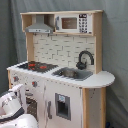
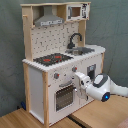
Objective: Play with the kitchen
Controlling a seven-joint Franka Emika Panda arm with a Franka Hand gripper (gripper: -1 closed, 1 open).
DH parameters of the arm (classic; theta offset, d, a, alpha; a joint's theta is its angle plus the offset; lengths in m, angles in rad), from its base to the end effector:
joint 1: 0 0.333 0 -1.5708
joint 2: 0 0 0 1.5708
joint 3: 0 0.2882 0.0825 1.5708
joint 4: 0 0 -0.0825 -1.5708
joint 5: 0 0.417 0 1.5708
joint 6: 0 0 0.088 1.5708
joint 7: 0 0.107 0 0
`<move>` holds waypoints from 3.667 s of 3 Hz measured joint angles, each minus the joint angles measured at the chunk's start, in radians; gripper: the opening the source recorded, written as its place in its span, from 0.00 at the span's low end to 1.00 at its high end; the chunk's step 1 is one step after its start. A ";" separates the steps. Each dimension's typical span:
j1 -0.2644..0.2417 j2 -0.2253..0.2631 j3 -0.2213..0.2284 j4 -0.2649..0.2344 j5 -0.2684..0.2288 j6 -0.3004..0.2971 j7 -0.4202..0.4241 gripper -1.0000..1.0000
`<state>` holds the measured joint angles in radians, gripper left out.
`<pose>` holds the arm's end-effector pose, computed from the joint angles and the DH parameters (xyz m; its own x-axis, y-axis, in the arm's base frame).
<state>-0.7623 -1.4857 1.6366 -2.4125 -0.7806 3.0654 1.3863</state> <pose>0.3742 0.3820 0.2407 0.1000 0.8146 0.5713 -0.0043 -0.5738 0.8190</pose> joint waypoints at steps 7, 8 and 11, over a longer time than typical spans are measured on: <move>0.148 0.121 0.047 0.038 0.046 -0.228 0.057 0.00; 0.168 0.179 0.061 0.046 0.063 -0.304 0.053 0.00; 0.178 0.251 0.108 0.136 0.221 -0.510 -0.084 0.00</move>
<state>-0.5842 -1.2343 1.7444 -2.2764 -0.5598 2.5550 1.3021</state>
